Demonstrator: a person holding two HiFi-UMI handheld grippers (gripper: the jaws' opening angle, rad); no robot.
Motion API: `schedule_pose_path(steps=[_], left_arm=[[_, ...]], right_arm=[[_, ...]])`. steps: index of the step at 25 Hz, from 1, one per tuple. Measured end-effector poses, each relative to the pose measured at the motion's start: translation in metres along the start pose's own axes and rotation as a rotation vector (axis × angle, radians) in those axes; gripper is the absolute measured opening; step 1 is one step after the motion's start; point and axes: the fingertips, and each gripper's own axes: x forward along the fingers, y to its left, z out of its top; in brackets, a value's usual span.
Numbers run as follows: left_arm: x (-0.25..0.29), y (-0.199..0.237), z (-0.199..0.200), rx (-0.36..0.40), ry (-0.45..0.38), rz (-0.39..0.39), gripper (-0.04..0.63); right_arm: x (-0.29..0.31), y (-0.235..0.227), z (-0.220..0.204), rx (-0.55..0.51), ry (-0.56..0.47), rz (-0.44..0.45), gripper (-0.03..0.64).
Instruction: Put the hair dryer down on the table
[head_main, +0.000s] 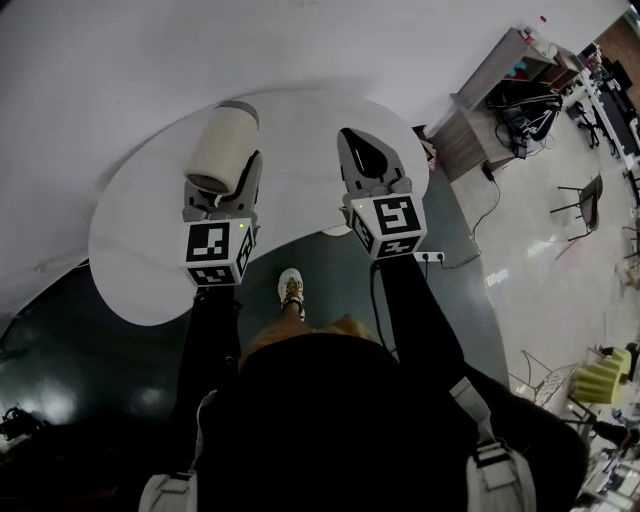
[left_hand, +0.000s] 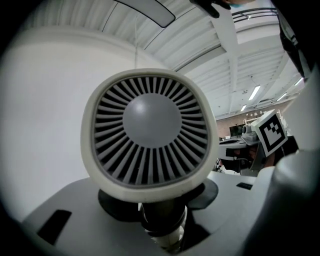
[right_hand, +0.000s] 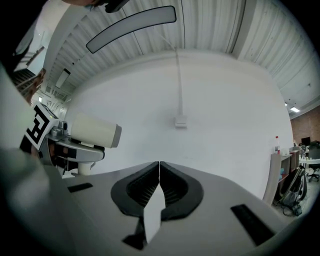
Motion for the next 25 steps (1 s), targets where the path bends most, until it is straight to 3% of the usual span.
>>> schedule_pose_path(steps=[15, 25], left_arm=[[0.102, 0.066, -0.001, -0.017, 0.014, -0.077, 0.209], [0.133, 0.081, -0.010, -0.012, 0.007, -0.143, 0.209]], right_arm=[[0.104, -0.028, -0.005, 0.014, 0.030, -0.082, 0.026], [0.119, -0.044, -0.008, 0.002, 0.056, -0.166, 0.026]])
